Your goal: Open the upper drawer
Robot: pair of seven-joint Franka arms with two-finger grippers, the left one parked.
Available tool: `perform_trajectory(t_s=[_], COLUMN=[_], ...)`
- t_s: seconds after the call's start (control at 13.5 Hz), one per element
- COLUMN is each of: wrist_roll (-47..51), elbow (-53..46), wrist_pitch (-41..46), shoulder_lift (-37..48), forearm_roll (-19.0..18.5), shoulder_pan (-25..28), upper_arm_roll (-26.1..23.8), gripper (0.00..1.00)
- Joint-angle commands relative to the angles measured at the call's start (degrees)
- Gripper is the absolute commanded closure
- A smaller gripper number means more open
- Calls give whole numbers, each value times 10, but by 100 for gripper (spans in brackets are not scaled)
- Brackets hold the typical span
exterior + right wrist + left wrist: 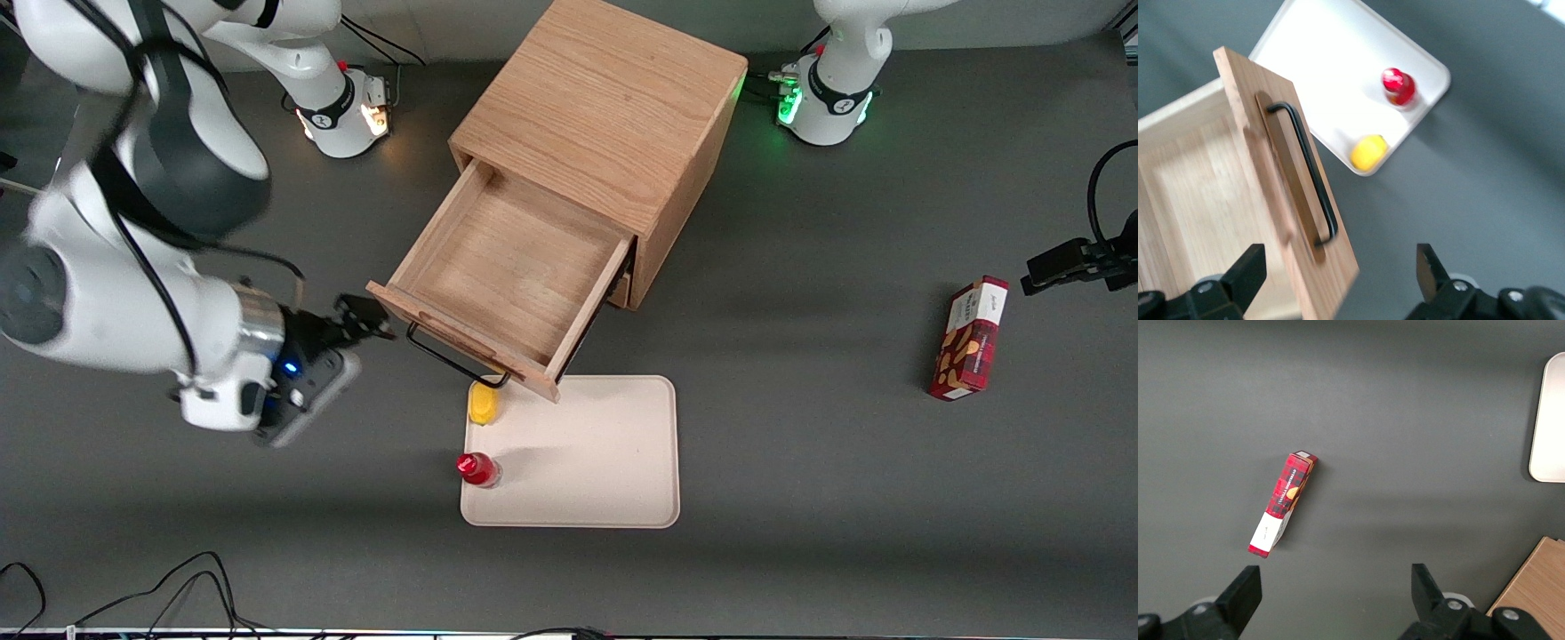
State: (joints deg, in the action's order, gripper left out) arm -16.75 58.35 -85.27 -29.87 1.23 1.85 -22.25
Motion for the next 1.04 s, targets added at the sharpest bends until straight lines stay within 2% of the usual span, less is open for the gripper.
perform_trajectory(t_s=[0.0, 0.15, 0.37, 0.44, 0.52, 0.67, 0.81, 0.96], wrist_roll=[44, 121, 132, 142, 164, 171, 199, 216], elbow=[25, 30, 37, 68, 122, 256, 377, 421], wrist_pitch=[67, 143, 245, 264, 261, 201, 137, 100], shoulder_lift=[81, 134, 195, 219, 258, 347, 421, 447], forearm_roll=[-53, -61, -50, -50, -46, -26, -26, -26], shoulder_pan=[1, 2, -4, -4, -5, -10, -11, -10], upper_arm_roll=[16, 43, 96, 113, 132, 184, 193, 194], gripper=[0, 0, 0, 0, 0, 0, 0, 0])
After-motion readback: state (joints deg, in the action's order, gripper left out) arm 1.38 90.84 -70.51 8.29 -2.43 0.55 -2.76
